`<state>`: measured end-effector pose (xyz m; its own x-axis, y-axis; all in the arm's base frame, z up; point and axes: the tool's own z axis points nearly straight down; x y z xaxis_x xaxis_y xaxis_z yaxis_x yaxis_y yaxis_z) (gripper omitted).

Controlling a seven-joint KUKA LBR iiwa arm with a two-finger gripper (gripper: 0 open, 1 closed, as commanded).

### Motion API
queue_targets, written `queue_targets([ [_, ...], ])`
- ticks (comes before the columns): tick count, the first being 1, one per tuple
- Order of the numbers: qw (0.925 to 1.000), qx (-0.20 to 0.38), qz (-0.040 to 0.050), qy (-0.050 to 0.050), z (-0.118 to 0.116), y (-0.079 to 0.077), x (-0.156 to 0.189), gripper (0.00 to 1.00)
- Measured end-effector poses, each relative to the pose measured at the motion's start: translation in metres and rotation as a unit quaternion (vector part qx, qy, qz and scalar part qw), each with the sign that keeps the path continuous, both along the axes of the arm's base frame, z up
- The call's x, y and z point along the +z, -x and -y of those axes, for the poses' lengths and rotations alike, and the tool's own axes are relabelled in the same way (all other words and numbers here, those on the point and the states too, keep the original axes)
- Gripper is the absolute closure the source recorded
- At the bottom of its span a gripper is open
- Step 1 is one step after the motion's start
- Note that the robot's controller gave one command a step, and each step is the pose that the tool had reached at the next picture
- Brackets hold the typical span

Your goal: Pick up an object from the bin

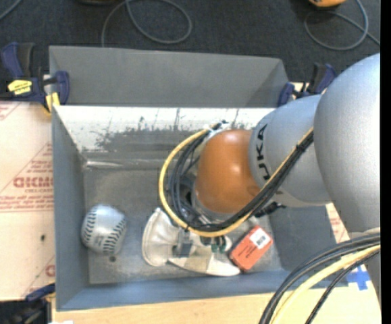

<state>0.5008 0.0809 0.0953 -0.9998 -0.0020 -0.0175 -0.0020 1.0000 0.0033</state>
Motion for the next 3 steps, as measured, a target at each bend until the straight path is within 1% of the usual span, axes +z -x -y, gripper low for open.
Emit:
queue_targets([
  [3,1.0000,0.000,0.0014,0.000,0.001,-0.001,0.061,1.00],
])
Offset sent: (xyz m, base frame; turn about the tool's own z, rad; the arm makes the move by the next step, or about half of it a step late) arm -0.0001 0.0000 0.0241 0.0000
